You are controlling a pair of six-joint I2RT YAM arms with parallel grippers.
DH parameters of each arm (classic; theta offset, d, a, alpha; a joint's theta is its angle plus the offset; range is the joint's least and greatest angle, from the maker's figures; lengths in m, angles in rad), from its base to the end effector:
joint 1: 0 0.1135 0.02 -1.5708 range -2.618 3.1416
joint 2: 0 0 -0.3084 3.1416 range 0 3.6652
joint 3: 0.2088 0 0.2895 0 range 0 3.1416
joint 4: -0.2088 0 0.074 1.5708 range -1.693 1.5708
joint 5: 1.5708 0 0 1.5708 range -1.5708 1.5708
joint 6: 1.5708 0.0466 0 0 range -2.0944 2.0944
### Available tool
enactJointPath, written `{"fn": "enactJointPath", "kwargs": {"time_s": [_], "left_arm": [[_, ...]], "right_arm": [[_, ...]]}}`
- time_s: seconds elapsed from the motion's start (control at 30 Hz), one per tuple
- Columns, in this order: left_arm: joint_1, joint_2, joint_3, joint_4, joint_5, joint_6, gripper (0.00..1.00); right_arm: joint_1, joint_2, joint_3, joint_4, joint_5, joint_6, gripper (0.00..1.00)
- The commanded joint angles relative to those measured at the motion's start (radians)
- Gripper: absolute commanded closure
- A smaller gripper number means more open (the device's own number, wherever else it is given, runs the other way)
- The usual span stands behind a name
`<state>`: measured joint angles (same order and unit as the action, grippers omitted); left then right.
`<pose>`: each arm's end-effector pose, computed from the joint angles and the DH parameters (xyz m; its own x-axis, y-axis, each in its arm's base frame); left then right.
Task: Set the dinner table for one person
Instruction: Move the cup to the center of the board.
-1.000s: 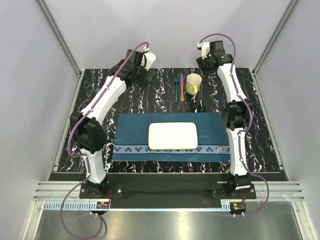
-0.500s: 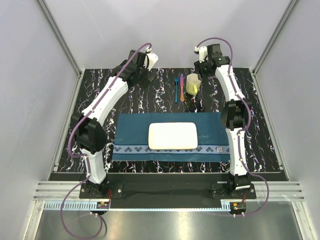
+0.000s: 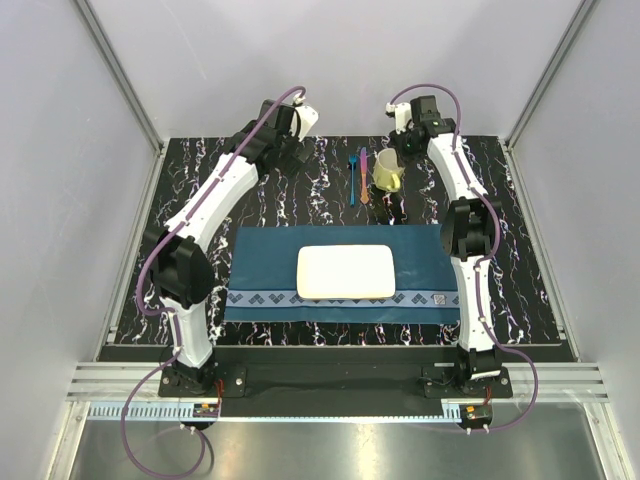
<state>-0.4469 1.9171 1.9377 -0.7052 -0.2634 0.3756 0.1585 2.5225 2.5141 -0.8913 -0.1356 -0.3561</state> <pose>0.4550 -0.2046 0.3942 -0.4442 0.6056 -0.6603 0.4282 0.7908 0.4373 0.6207 0.1056 0.2560 -0.6414 -0.4523 -0.6197 -0.4940 0.8615 -0.1176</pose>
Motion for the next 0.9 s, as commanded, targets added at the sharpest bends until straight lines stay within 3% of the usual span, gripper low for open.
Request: {"fn": "enactJointPath", "kwargs": {"time_s": [0.0, 0.07, 0.1, 0.13, 0.87], "left_arm": [[-0.006, -0.021, 0.040, 0.049, -0.027, 0.011, 0.01], [-0.006, -0.023, 0.038, 0.050, -0.028, 0.009, 0.01], [-0.007, -0.023, 0.038, 0.050, -0.027, 0.009, 0.01], [-0.007, -0.023, 0.040, 0.050, -0.028, 0.006, 0.01], [-0.022, -0.027, 0.020, 0.059, -0.030, 0.008, 0.01]], "right_arm": [[0.010, -0.008, -0.020, 0.012, -0.021, -0.001, 0.76], [0.010, -0.007, -0.020, 0.012, -0.016, -0.003, 0.85], [0.010, -0.005, -0.021, 0.011, -0.009, -0.001, 0.98], [0.012, -0.005, -0.020, 0.012, -0.006, 0.000, 1.00], [-0.023, -0.086, -0.106, 0.041, 0.179, 0.039, 1.00]]}}
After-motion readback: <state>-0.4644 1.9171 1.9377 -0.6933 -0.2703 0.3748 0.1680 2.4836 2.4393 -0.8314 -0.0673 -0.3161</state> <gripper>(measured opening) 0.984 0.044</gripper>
